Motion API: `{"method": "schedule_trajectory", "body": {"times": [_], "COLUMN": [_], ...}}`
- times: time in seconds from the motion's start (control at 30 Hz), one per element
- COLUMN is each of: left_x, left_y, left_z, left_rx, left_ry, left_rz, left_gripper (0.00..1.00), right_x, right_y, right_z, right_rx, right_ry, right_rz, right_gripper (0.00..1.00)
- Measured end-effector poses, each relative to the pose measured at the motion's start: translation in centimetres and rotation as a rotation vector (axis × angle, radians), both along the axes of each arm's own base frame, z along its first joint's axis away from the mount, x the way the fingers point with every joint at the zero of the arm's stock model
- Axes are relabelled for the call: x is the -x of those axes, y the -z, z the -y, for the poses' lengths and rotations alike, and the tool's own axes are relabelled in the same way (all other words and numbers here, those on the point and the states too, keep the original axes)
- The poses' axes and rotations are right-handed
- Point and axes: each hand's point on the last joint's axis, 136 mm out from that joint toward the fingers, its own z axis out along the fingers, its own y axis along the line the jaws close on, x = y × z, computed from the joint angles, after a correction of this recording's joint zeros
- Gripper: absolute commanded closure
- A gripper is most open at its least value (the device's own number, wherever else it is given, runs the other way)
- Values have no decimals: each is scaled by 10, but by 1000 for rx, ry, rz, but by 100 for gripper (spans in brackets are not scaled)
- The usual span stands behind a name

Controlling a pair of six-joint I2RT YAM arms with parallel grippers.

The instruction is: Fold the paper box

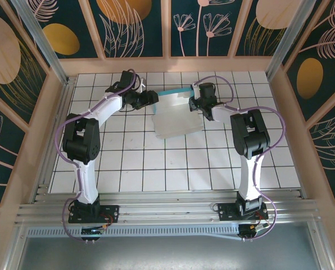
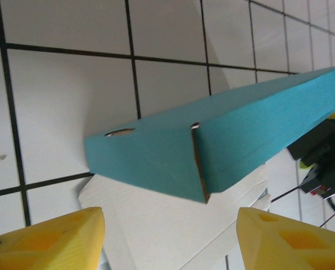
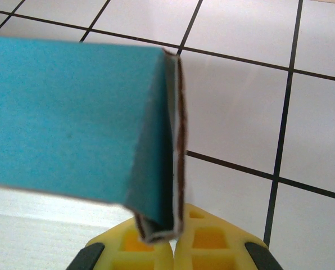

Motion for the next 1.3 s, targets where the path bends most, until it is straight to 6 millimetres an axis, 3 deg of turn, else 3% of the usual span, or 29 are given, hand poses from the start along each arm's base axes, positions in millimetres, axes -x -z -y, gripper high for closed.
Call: {"method": "schedule_trajectory", "body": {"times": [0.37,0.8,1.03,1.3], "left_x": [-16,-24,-27,-28], "left_y": [-16,-7,-3,-3], "left_z": [14,8,5,4], "left_rx": [159,154,145,141], "left_ry": [-51,-123,-136,-140], "left_rz": [52,32,38,40], "left_gripper": [34,55,57,57], "right_x": [2,3,3,5], "right_y": [0,-1,1,4], "right_z": [-5,-5,-9,-8], "right_rx": [0,16,17,35], "right_ry": [-24,-35,-44,-41], "right_rz": [-14,-16,-37,-47], "right_gripper": [96,89,75,75]}}
